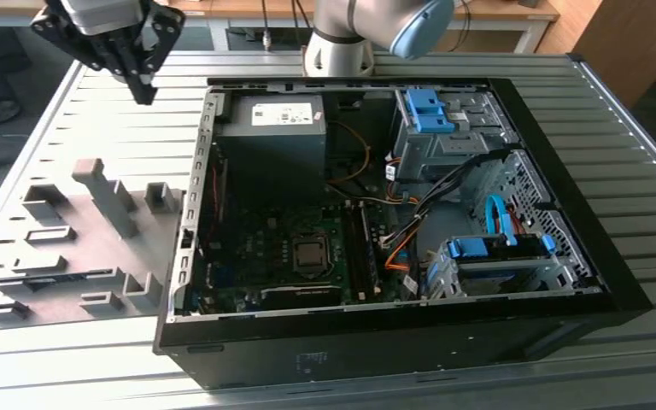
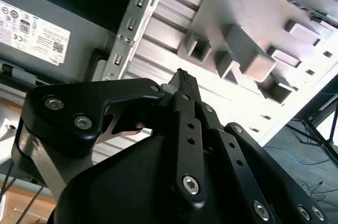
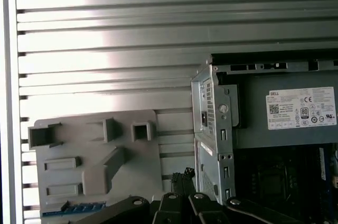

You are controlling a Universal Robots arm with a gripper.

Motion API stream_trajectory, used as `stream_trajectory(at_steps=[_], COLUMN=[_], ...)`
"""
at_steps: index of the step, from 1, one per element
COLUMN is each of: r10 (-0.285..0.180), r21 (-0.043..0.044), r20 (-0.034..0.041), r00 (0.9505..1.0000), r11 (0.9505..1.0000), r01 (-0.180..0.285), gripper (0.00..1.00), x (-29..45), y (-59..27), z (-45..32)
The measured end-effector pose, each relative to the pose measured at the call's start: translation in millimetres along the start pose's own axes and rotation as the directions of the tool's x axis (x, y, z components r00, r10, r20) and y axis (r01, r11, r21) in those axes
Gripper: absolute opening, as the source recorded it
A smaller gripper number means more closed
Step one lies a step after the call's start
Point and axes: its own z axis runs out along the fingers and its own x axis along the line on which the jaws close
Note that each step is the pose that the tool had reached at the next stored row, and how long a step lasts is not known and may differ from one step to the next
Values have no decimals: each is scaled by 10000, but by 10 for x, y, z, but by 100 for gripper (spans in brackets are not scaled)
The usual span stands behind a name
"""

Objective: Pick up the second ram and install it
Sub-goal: 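Reach for the second ram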

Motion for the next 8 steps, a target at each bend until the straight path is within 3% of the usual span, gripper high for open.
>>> stream_trajectory(at_steps=[8], r10=[0], r21=[0], r20=[1], r00=[10000], r11=[10000], r01=[0], gripper=[10], x=[278], y=[-21], z=[-6])
